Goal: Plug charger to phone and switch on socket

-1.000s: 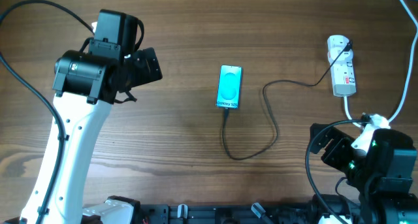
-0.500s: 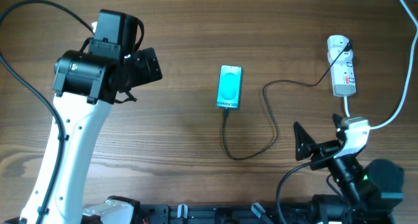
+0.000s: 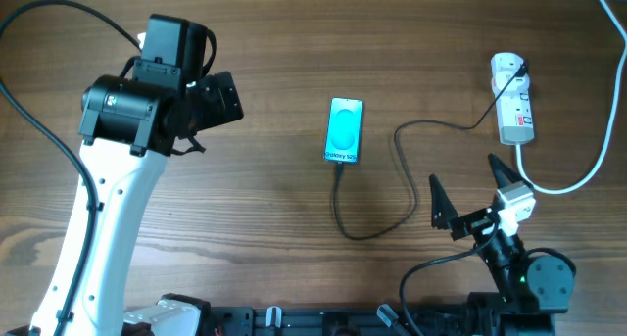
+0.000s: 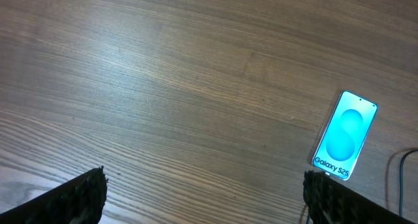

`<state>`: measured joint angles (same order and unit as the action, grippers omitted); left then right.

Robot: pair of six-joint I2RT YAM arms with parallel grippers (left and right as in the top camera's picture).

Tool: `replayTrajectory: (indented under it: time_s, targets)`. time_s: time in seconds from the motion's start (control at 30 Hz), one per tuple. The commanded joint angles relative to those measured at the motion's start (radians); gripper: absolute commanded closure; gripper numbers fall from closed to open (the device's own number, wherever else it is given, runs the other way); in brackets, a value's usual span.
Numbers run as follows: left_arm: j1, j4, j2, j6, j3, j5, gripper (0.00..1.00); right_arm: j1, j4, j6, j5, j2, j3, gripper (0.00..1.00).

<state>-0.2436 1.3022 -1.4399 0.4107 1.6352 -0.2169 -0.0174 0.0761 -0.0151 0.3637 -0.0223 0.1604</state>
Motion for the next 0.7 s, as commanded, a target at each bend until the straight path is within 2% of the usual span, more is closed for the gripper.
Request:
replayTrajectory:
  time_s: [0.0,0.17,0.53,0.67]
  targets:
    - [0.0,0.0,-0.003,0.016,0.0,-0.016,0.0,0.005,-0.051,0.012,0.02,0.019,-0.064,0.0]
    - [0.0,0.0,-0.003,0.016,0.0,-0.016,0.0,0.005,-0.189,0.008,0.02,0.019,-0.156,0.0]
    - [0.0,0.0,-0.003,0.016,0.0,-0.016,0.0,0.005,-0.103,0.013,-0.011,0.019,-0.156,0.0]
    - [0.0,0.0,-0.003,0.016,0.0,-0.016,0.0,0.005,-0.097,-0.052,-0.06,0.019,-0.155,0.0]
